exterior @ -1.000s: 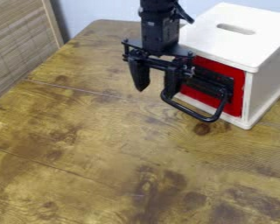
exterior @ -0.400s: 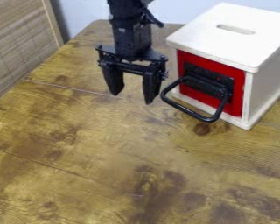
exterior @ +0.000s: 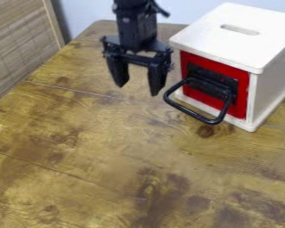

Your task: Close the drawer

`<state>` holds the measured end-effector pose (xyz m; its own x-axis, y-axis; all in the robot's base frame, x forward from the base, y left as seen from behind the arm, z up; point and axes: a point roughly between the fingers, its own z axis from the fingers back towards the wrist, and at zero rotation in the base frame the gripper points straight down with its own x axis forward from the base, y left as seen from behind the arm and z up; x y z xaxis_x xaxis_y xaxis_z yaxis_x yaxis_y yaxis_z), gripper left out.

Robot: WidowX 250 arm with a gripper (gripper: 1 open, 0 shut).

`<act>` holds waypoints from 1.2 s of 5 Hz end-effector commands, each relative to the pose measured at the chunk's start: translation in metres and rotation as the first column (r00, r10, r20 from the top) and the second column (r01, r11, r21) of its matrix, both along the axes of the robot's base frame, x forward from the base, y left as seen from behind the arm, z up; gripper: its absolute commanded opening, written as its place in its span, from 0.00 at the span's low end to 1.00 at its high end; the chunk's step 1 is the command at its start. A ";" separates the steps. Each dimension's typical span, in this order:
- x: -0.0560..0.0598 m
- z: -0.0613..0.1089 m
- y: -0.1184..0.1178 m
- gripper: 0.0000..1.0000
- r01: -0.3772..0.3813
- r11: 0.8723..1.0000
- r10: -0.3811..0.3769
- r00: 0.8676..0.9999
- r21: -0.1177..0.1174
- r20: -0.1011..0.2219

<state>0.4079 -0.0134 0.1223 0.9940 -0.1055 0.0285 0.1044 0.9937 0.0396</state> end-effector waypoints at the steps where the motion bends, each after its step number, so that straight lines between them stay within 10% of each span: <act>1: 0.022 0.012 -0.007 1.00 0.036 0.999 -0.036 0.998 0.011 0.054; 2: 0.026 0.005 -0.004 1.00 0.047 0.999 -0.047 0.998 0.017 0.032; 4: -0.016 0.034 -0.002 1.00 0.073 0.997 -0.073 0.996 0.007 0.052; 6: -0.009 0.037 -0.015 1.00 0.047 0.999 -0.048 0.996 0.015 0.072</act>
<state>0.3960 -0.0245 0.1374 0.9889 -0.1433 0.0400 0.1412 0.9887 0.0511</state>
